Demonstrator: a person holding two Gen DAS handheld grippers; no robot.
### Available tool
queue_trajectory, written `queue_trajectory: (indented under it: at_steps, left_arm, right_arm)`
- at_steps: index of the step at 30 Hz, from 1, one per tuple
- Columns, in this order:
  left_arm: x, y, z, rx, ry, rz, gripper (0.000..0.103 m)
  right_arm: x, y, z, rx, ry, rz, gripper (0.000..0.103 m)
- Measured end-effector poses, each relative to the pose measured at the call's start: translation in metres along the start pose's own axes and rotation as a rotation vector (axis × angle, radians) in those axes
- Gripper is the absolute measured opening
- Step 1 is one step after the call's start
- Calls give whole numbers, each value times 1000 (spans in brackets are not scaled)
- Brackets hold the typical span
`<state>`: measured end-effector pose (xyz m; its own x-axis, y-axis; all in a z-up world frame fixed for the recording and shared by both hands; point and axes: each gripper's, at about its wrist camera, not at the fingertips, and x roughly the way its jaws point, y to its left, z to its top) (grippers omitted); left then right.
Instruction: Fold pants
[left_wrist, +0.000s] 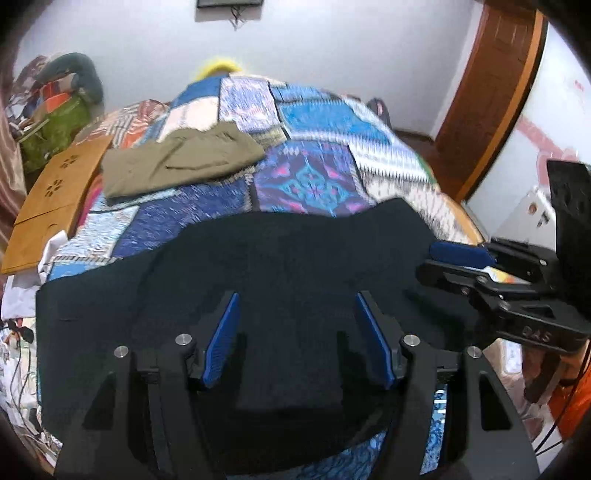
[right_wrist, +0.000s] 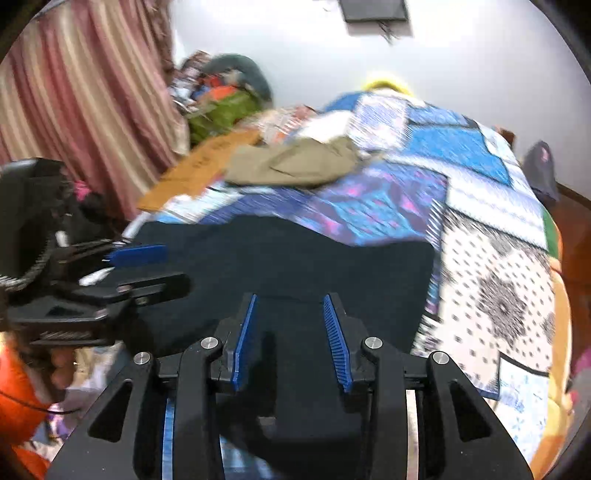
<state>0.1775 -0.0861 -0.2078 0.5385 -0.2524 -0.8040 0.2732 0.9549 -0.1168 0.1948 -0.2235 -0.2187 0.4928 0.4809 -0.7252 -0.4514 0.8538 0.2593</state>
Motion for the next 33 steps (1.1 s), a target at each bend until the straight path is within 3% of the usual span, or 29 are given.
queue_trajectory:
  at_steps: [3, 4, 9, 18, 25, 33]
  left_arm:
    - [20, -10, -5, 26, 48, -1, 46]
    - [25, -12, -7, 32, 60, 0, 44]
    - [34, -12, -20, 45, 63, 18, 44]
    - [17, 18, -32, -29, 65, 37, 44]
    - [-30, 52, -28, -115, -32, 118, 44]
    - [-84, 109, -46, -250, -119, 188, 46]
  right_arm:
    - [18, -11, -15, 26, 74, 19, 34]
    - [14, -11, -21, 5, 47, 17, 34]
    - [1, -8, -30, -35, 40, -13, 34]
    - [-17, -16, -34, -15, 43, -38, 34]
    - [-34, 1, -15, -38, -27, -21, 35]
    - [-27, 56, 16, -146, -80, 44, 36]
